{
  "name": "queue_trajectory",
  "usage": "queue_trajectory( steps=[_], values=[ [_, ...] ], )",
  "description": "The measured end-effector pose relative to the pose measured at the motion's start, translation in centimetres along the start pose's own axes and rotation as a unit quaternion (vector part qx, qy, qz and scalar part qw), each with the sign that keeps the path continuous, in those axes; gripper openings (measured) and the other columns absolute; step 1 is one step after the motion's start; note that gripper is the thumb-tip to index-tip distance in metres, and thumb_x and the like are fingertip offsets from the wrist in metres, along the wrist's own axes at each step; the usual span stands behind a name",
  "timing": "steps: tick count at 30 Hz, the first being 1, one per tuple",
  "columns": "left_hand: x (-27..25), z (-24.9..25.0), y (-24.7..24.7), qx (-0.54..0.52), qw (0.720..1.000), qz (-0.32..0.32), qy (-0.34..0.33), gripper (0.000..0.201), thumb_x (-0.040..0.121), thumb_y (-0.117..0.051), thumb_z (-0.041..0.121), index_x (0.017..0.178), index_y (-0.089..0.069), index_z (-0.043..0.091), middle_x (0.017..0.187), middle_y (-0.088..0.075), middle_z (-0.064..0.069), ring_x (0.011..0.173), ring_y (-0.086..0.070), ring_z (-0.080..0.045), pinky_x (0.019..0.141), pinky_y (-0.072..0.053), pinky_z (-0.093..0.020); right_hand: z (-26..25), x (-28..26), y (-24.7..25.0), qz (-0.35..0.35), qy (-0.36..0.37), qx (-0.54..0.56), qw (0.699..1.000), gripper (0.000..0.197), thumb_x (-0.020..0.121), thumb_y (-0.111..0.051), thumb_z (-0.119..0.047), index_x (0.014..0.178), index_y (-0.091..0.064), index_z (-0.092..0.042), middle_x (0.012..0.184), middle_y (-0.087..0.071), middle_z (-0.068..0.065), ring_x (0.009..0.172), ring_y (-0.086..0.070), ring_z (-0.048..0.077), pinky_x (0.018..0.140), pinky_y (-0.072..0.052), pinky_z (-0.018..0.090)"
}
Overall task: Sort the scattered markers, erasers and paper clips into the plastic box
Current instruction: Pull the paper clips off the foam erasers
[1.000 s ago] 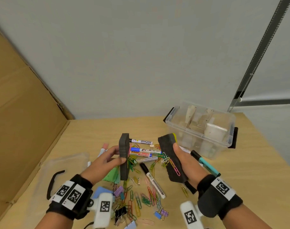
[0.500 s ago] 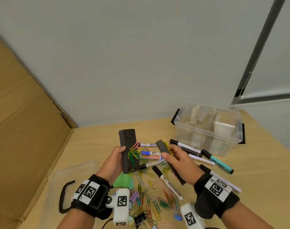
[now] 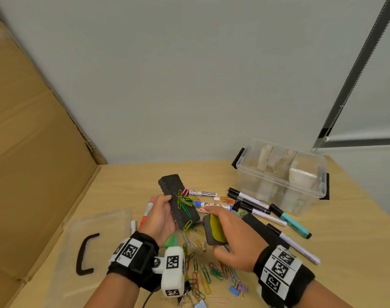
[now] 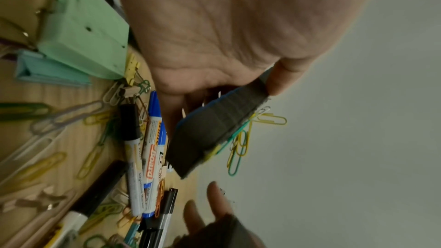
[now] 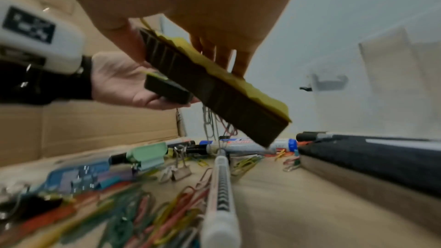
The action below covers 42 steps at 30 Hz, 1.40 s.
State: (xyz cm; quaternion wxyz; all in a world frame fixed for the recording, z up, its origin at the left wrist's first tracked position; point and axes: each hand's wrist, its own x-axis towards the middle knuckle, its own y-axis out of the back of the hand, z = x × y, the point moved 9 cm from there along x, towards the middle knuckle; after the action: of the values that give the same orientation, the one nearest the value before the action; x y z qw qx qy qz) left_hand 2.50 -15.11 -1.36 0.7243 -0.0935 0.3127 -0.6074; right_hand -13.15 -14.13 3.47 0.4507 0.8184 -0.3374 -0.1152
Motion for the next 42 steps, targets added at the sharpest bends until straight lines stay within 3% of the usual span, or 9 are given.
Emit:
queue_trajectory(
  steps=[8,12,16,23,27,32,35,38,42],
  values=[
    [1.1,0.8,-0.5,-0.003,1.0,0.009,-0.01,0.05,0.096,-0.024,0.031,0.134,-0.05,0.011,0.128,-0.056,-0.022,0.11,-0.055,-0.031,0.085,-0.051,-0.04,-3.6,1.4,-1.4,-0.034,0.139,-0.112,0.983,0.079,0.074,-0.051,-0.042,0.142,-0.022,-0.016,0.157,-0.019,-0.001,0.141,-0.023,0.011,0.113,-0.011,0.021],
    [1.0,0.9,0.0,-0.008,1.0,0.007,-0.011,0.049,0.095,-0.026,0.029,0.133,-0.051,0.01,0.135,-0.051,-0.025,0.119,-0.052,-0.036,0.081,-0.057,-0.041,-2.4,1.0,-2.0,-0.047,0.142,-0.147,0.978,0.076,0.074,-0.05,-0.041,0.14,-0.025,-0.011,0.149,-0.032,0.009,0.138,-0.03,0.019,0.116,-0.023,0.031],
    [0.8,0.5,1.0,-0.014,0.999,0.024,-0.018,0.049,0.096,-0.027,0.03,0.135,-0.048,0.01,0.138,-0.05,-0.022,0.13,-0.045,-0.037,0.088,-0.054,-0.046,-1.2,0.5,-1.8,-0.07,0.128,-0.165,0.975,0.07,0.075,-0.05,-0.042,0.135,-0.031,-0.012,0.127,-0.047,0.006,0.114,-0.046,0.019,0.101,-0.041,0.036],
    [0.5,0.0,0.3,0.006,1.0,0.022,-0.011,0.052,0.097,-0.024,0.032,0.133,-0.047,0.002,0.127,-0.056,-0.026,0.114,-0.054,-0.035,0.094,-0.047,-0.043,-3.7,0.5,-2.3,-0.054,0.192,-0.178,0.964,0.073,0.071,-0.051,-0.04,0.136,-0.03,-0.011,0.152,-0.029,0.009,0.137,-0.033,0.02,0.113,-0.03,0.033],
    [0.5,0.2,0.8,0.0,1.0,0.023,-0.012,0.051,0.097,-0.025,0.031,0.135,-0.045,0.004,0.128,-0.056,-0.022,0.118,-0.054,-0.034,0.092,-0.049,-0.044,-2.6,0.1,-2.8,-0.076,0.178,-0.186,0.963,0.072,0.073,-0.049,-0.041,0.135,-0.032,-0.01,0.144,-0.038,0.01,0.13,-0.04,0.023,0.107,-0.038,0.038],
    [0.6,-0.1,2.7,-0.005,0.998,0.056,-0.011,0.067,0.082,-0.045,0.038,0.14,-0.03,0.008,0.132,-0.055,-0.022,0.123,-0.052,-0.037,0.094,-0.05,-0.051,-2.2,0.0,-1.6,-0.068,0.168,-0.174,0.968,0.072,0.073,-0.047,-0.044,0.135,-0.033,-0.011,0.14,-0.043,0.008,0.127,-0.043,0.021,0.107,-0.039,0.037],
    [0.5,-0.1,1.8,0.004,0.999,0.048,-0.015,0.057,0.09,-0.038,0.035,0.136,-0.038,0.002,0.127,-0.057,-0.024,0.116,-0.055,-0.037,0.091,-0.051,-0.046,-4.2,0.4,-1.5,-0.048,0.216,-0.168,0.961,0.071,0.071,-0.055,-0.039,0.133,-0.035,-0.011,0.15,-0.034,0.007,0.135,-0.036,0.019,0.112,-0.031,0.031],
    [0.4,0.1,0.6,-0.004,0.999,0.031,-0.023,0.05,0.096,-0.027,0.03,0.133,-0.047,0.001,0.124,-0.054,-0.025,0.113,-0.052,-0.035,0.1,-0.043,-0.047,-5.1,0.3,-2.9,-0.066,0.246,-0.177,0.951,0.073,0.07,-0.057,-0.038,0.134,-0.035,-0.01,0.151,-0.031,0.008,0.142,-0.027,0.019,0.114,-0.024,0.029],
    [0.4,0.5,1.2,0.007,0.999,0.032,-0.024,0.048,0.098,-0.025,0.031,0.136,-0.045,0.009,0.134,-0.055,-0.019,0.125,-0.05,-0.034,0.095,-0.048,-0.046,-3.4,-0.4,-3.6,-0.1,0.234,-0.194,0.948,0.073,0.07,-0.058,-0.04,0.132,-0.036,-0.009,0.133,-0.048,0.01,0.123,-0.046,0.022,0.105,-0.04,0.032]
  ],
)
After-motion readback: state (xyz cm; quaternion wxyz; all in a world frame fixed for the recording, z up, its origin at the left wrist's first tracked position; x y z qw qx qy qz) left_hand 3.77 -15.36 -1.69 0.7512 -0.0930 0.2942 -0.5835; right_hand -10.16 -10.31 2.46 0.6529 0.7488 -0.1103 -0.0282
